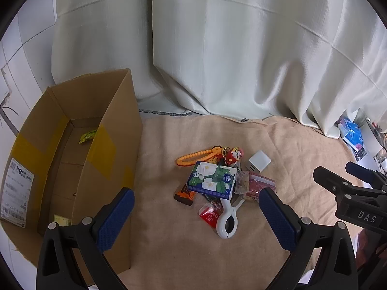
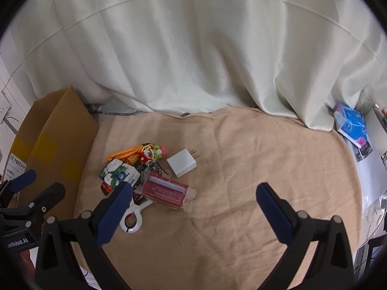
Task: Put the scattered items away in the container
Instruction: 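Move both tools toward the pile of scattered items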
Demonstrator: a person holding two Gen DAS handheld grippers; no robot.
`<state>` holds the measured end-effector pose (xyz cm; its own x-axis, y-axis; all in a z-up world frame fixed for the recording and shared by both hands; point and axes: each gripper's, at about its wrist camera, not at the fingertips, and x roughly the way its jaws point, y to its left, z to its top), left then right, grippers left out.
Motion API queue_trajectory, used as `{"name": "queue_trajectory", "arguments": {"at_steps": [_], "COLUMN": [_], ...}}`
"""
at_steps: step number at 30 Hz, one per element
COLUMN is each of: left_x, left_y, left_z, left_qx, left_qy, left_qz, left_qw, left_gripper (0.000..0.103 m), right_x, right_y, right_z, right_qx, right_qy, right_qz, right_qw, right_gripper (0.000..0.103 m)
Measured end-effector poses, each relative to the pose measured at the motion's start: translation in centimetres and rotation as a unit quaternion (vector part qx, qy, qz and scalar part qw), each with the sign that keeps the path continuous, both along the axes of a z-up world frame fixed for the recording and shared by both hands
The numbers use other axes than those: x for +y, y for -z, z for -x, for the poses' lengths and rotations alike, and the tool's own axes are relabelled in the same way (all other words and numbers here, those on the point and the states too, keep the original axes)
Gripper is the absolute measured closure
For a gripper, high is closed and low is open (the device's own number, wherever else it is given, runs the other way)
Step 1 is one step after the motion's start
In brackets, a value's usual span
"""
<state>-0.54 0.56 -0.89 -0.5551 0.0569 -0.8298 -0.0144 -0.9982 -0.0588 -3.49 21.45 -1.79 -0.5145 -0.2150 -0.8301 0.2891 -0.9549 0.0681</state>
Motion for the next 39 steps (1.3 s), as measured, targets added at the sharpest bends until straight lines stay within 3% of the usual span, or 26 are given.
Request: {"name": "queue_trajectory", "arguments": {"at_steps": [17,24,29,35,39], "left_x": [0.1,0.7,1.5,2.2,1.8], "left_y": [1.3,4.0,6.2,10.3,11.5], "left_z": [0.1,0.4,2.0,4.6,5.4], "left_qx": [-0.010,-0.015,0.013,-0.037,-0.053], "left_qy": [0.006,0.018,0.041,0.061,0.059], "left_qz": [-0.004,-0.025,0.009,0.021,-0.011], "left_qw": [0.9999,0.9994,0.9990,0.9972,0.9968], "left_gripper": [0.000,0.000,0.000,0.000,0.000], "right_x": [0.1,0.3,0.6,0.7,0.5], "right_y": [0.4,1.5,2.1,2.1,2.3], "right_z": [0.4,0.5,0.5,0.5,0.4], "right_qx": [-0.005,-0.015,-0.019,-0.015,-0.013], "right_qy": [-0.004,-0.005,-0.006,-0.011,-0.016], "right_qz": [-0.005,-0.007,-0.009,-0.012,-0.024], "right_qw": [1.000,1.000,1.000,1.000,1.000], "right_gripper": [0.000,0.000,0.000,0.000,0.000]}}
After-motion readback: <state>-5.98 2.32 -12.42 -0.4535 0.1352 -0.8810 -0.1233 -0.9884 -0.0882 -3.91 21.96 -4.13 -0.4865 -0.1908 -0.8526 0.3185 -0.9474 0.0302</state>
